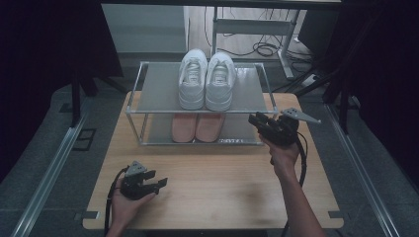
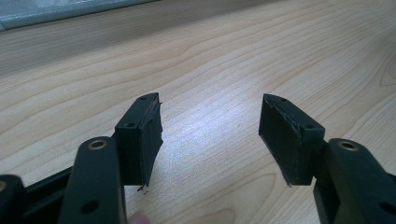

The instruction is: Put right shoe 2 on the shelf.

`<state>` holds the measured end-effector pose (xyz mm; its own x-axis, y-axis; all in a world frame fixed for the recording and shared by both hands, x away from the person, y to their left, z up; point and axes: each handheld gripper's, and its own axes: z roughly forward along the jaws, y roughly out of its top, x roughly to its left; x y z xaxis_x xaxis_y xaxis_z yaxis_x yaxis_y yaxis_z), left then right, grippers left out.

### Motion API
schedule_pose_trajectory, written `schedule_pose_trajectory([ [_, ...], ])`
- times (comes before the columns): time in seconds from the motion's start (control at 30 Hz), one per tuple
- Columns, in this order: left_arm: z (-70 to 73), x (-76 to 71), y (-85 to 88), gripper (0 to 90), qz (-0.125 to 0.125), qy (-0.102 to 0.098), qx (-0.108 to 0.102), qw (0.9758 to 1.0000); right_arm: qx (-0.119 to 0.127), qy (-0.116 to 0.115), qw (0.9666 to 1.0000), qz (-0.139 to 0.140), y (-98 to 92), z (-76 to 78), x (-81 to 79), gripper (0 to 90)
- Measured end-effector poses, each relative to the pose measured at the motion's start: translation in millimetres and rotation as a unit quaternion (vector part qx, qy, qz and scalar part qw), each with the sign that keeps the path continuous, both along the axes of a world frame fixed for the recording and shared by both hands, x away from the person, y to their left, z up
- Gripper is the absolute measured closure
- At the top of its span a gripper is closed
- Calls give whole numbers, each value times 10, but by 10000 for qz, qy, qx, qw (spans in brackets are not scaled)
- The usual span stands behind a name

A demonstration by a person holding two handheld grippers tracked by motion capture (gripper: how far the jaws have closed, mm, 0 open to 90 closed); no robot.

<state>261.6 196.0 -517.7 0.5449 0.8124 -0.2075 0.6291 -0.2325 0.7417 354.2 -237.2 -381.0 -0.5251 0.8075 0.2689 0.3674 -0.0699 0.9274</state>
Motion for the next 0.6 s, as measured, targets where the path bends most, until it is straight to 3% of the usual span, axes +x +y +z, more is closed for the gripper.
schedule_pose_trajectory([
  [0.2,-15,7,-10,396,-5,28,23,10000,-175,-64,9997,140,-90,-151,-181,634],
  [0.6,-5,5,-14,396,5,33,16,10000,-222,11,9995,228,-223,-515,-442,634],
])
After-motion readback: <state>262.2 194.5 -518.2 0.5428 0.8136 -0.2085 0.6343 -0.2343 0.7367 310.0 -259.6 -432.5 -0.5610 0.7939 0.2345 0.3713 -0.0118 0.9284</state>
